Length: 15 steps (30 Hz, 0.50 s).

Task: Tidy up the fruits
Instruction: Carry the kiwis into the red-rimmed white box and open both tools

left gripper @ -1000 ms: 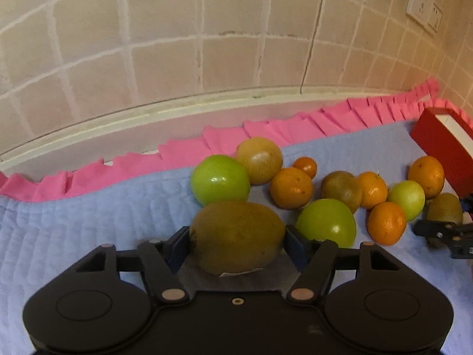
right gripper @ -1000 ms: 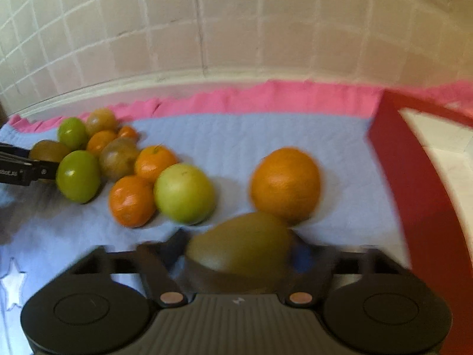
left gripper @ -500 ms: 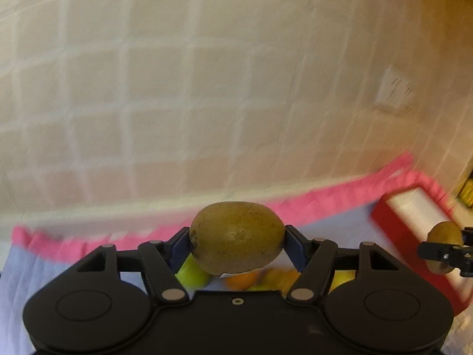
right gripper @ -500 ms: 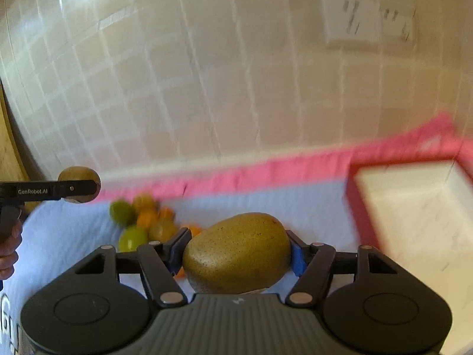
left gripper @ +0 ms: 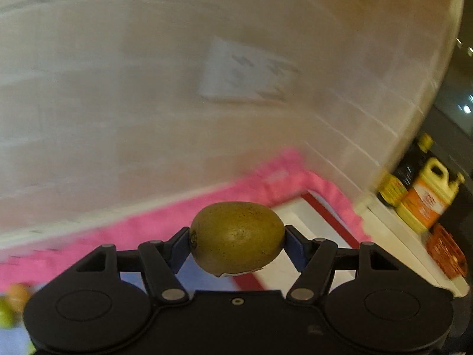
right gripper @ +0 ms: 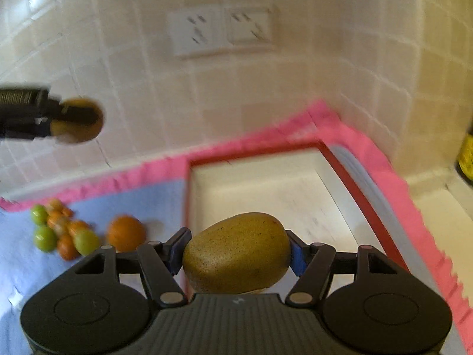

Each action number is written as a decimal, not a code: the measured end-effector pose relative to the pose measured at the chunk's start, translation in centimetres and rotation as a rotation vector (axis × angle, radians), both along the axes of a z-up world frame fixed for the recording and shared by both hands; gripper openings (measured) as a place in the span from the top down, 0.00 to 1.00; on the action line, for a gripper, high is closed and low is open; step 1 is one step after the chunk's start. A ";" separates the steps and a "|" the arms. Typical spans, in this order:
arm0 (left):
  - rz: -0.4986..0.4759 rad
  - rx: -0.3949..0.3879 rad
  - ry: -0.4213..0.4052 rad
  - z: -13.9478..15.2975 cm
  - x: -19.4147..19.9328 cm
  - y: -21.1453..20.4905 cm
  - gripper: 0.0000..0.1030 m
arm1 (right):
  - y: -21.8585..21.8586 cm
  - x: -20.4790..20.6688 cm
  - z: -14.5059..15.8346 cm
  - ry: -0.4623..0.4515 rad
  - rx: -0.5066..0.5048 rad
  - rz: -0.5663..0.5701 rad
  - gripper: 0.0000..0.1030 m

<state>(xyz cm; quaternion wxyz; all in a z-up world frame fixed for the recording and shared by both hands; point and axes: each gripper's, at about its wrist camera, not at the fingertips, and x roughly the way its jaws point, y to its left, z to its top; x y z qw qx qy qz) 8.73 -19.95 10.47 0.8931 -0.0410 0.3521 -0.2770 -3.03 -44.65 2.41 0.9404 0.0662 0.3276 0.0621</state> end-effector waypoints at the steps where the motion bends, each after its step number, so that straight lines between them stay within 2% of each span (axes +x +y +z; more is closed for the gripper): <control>1: -0.027 0.015 0.018 -0.7 0.0 -2.0 0.23 | -1.1 0.0 -1.6 0.040 0.006 -0.007 0.33; 3: -0.066 0.042 0.060 -2.0 0.2 -4.9 0.23 | -1.4 0.0 -2.3 0.062 0.003 -0.008 0.33; 4: -0.084 0.054 0.087 -2.9 0.4 -6.3 0.23 | -1.8 -0.1 -3.8 0.117 -0.003 -0.010 0.33; 7: -0.117 0.093 0.169 -5.2 0.7 -9.8 0.23 | -2.0 0.2 -5.3 0.174 0.012 -0.004 0.33; 11: -0.152 0.138 0.229 -7.6 0.6 -12.4 0.23 | -1.9 0.5 -6.1 0.213 0.032 0.019 0.33; 15: -0.162 0.155 0.251 -9.0 0.2 -13.7 0.23 | -1.9 0.8 -6.8 0.233 0.052 0.016 0.33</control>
